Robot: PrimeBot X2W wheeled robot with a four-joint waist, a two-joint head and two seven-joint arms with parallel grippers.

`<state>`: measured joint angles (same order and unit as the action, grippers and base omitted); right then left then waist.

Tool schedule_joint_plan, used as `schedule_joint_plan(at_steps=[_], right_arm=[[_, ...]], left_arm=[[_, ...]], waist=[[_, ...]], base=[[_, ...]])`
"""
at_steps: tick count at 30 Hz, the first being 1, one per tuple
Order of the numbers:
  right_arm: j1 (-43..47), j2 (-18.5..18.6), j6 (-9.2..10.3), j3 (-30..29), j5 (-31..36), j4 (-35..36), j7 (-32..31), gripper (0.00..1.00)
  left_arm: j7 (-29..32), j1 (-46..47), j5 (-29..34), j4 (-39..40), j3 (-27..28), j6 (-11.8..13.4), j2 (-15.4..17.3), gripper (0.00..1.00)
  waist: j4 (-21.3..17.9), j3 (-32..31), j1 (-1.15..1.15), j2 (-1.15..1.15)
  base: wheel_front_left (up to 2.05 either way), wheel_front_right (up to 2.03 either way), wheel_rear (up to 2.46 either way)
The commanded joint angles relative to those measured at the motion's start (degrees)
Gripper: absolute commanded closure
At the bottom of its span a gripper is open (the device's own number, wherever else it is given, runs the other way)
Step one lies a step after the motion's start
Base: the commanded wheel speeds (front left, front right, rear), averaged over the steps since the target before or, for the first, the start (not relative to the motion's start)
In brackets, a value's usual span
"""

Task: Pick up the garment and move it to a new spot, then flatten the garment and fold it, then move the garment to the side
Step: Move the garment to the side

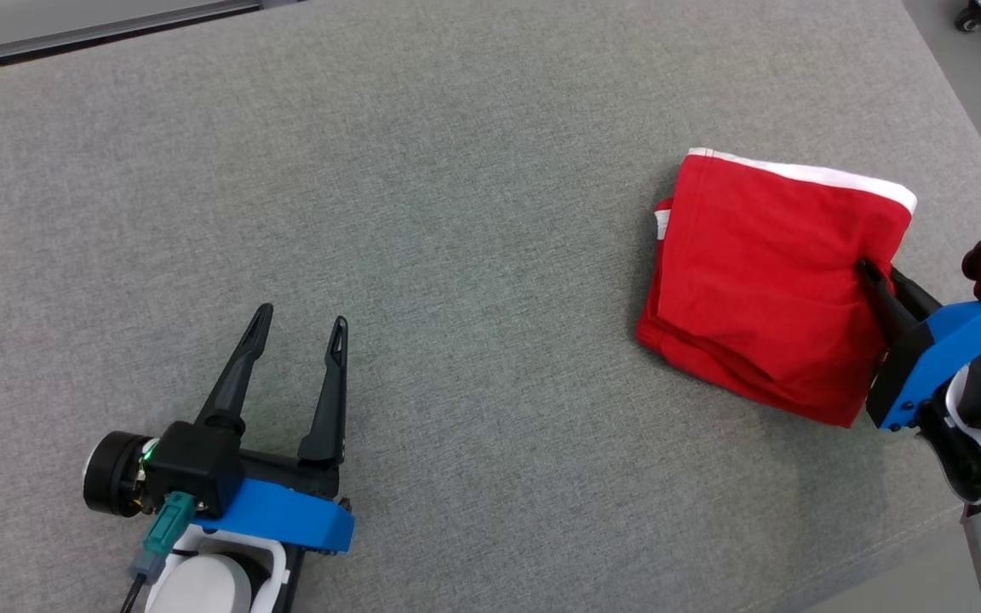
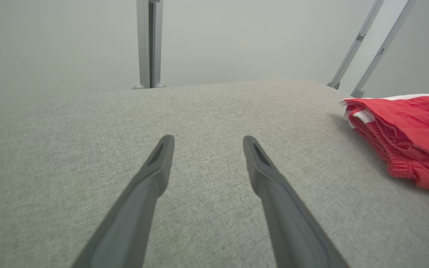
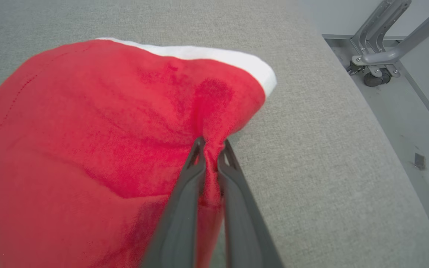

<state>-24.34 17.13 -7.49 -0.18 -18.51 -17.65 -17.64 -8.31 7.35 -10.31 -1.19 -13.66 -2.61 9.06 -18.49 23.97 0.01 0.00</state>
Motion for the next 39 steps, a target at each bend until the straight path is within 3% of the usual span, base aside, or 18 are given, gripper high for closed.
schedule_joint_plan(at_steps=[1,5,15,21,22,23,24,34,39], right_arm=[[-1.4,-0.9,-0.01,-0.5,0.6,-1.1,1.1,1.0],[-5.1,-0.5,-0.01,-0.9,1.0,-4.2,2.2,1.0],[-17.2,7.5,0.01,-3.9,7.0,-13.3,2.8,1.0],[-20.5,9.6,0.0,-6.5,9.0,-16.6,2.8,1.0],[-21.3,10.0,0.0,-7.8,10.6,-17.4,3.7,0.78],[-21.7,10.0,0.0,-8.7,11.5,-17.6,4.6,0.08],[-21.9,9.7,0.0,-9.6,12.3,-18.1,5.2,0.0],[-22.0,5.6,0.0,-10.3,14.6,-19.3,9.7,0.0],[-19.4,5.0,-0.01,-9.0,13.2,-19.0,11.3,0.0]], left_arm=[[0.6,0.9,0.4,0.7,-0.1,-0.1,0.8,0.0],[1.6,1.2,0.8,1.5,-0.3,-0.1,1.6,0.0],[3.1,0.7,1.4,4.5,-0.1,1.1,2.8,0.0],[2.7,0.4,0.9,5.0,-0.3,1.5,2.7,0.0],[2.6,0.6,0.8,5.0,-0.3,1.6,2.6,0.0],[2.5,0.7,0.7,4.9,-0.3,1.6,2.5,0.0],[2.4,0.8,0.7,4.6,-0.4,1.7,2.5,0.0],[1.4,1.6,-0.1,2.4,-1.2,1.7,1.9,0.0],[-0.4,2.4,-1.2,-0.9,-1.8,1.0,0.7,0.0]], waist=[[-0.5,0.5,-0.01,0.0],[0.2,1.8,-0.01,0.0],[7.1,5.3,-0.01,0.0],[9.3,6.0,-0.01,0.0],[9.6,6.1,-0.01,0.0],[9.7,6.1,-0.01,0.0],[9.8,6.0,-0.01,0.0],[9.1,3.9,-0.01,0.0],[10.7,-1.1,-0.01,0.0]], base=[[0.0,0.0,0.0],[0.0,0.0,0.0],[0.0,0.0,0.0],[0.0,0.0,0.0],[0.0,0.0,0.0],[0.0,0.0,0.0],[0.0,0.0,0.0],[0.0,0.0,0.0],[0.0,0.0,0.0]])
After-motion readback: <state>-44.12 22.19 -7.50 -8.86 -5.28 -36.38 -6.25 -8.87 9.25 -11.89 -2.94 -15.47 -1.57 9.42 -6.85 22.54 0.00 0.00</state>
